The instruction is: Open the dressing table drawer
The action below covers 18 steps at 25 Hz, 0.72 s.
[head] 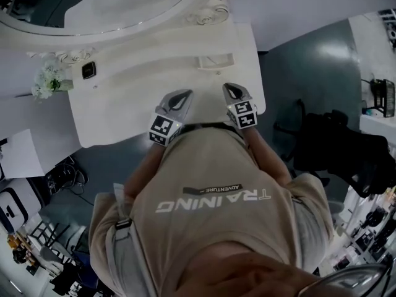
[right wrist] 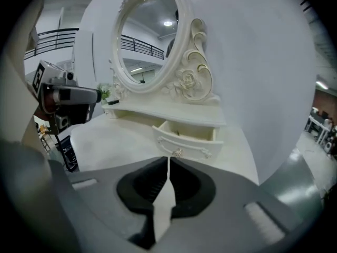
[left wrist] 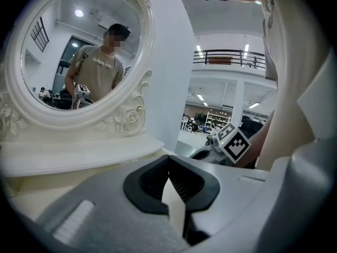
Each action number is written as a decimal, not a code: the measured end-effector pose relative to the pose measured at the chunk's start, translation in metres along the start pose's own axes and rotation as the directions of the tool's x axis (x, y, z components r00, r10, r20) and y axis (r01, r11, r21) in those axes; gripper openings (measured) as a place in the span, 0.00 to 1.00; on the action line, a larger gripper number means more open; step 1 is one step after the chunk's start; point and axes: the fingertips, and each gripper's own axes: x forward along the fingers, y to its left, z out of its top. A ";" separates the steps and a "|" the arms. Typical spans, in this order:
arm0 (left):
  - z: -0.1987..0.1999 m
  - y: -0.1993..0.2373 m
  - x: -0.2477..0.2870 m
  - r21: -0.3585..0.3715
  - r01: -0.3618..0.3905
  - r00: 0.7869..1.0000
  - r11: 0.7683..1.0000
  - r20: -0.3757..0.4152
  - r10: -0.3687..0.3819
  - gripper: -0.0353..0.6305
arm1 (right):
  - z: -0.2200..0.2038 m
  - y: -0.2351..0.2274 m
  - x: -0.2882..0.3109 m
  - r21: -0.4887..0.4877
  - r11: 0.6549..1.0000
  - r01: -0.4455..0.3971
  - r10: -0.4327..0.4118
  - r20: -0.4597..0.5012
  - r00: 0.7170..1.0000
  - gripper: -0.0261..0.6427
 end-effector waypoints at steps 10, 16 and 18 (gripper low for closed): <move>0.047 0.017 -0.004 0.017 -0.081 0.994 0.997 0.069 0.080 0.06 | 0.095 -0.003 -0.040 -0.076 0.996 -0.038 0.051 0.190 0.980 0.05; 0.111 0.046 -0.016 0.071 -0.171 0.975 0.983 0.154 0.158 0.06 | 0.166 0.006 -0.059 -0.143 0.988 -0.061 0.105 0.324 0.940 0.05; 0.133 0.055 -0.021 0.088 -0.203 0.965 0.975 0.188 0.184 0.06 | 0.188 0.008 -0.066 -0.171 0.983 -0.071 0.131 0.370 0.920 0.05</move>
